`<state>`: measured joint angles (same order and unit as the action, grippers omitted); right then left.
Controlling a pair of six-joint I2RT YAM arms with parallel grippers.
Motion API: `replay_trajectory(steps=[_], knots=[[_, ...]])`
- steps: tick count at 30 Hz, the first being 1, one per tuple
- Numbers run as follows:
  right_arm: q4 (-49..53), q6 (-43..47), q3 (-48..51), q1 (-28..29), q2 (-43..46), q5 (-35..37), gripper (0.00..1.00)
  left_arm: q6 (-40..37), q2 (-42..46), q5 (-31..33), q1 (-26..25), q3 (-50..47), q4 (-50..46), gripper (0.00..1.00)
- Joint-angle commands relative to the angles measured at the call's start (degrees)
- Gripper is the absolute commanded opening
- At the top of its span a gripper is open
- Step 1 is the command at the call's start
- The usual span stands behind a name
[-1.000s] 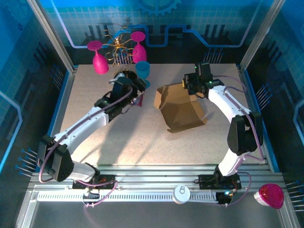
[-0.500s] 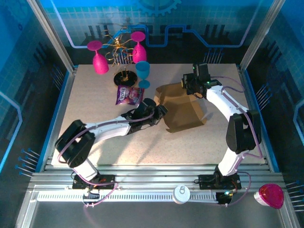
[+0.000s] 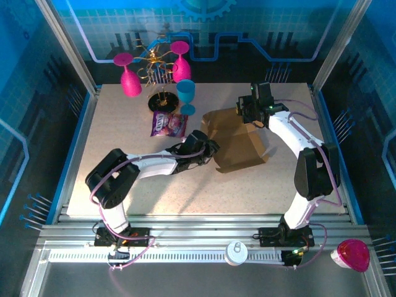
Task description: Fold the paper box
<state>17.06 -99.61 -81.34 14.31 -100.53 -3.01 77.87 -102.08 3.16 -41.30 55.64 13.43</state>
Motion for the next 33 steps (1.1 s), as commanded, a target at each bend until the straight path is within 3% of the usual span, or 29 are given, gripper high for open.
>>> replay_trajectory(steps=[1,13,16,20,24,30,33], knots=[[1.0,0.2,-1.8,0.5,-0.5,0.4,0.00,-0.2,-0.3,1.3,1.4,-2.9,-1.0,0.37],[0.4,0.9,1.6,1.2,0.9,0.5,0.00,-0.3,-1.5,0.6,3.5,-4.9,1.1,0.36],[0.6,1.3,1.9,1.3,1.1,1.0,0.00,0.7,1.8,1.3,3.7,-7.3,3.6,0.26],[-0.3,1.9,2.5,1.4,1.2,1.7,0.00,-1.6,7.1,2.1,4.3,-5.2,-6.3,0.17],[-1.9,2.8,4.0,1.7,1.5,2.2,0.00,-3.1,5.8,-3.3,5.8,-3.6,-10.4,0.14],[-2.9,2.9,5.8,2.1,2.0,2.3,0.00,-1.2,8.2,-1.8,6.0,-3.5,-10.3,0.16],[-2.5,3.2,5.3,2.1,1.8,2.2,0.00,-3.9,10.2,-1.0,7.6,-2.8,-10.5,0.24]])
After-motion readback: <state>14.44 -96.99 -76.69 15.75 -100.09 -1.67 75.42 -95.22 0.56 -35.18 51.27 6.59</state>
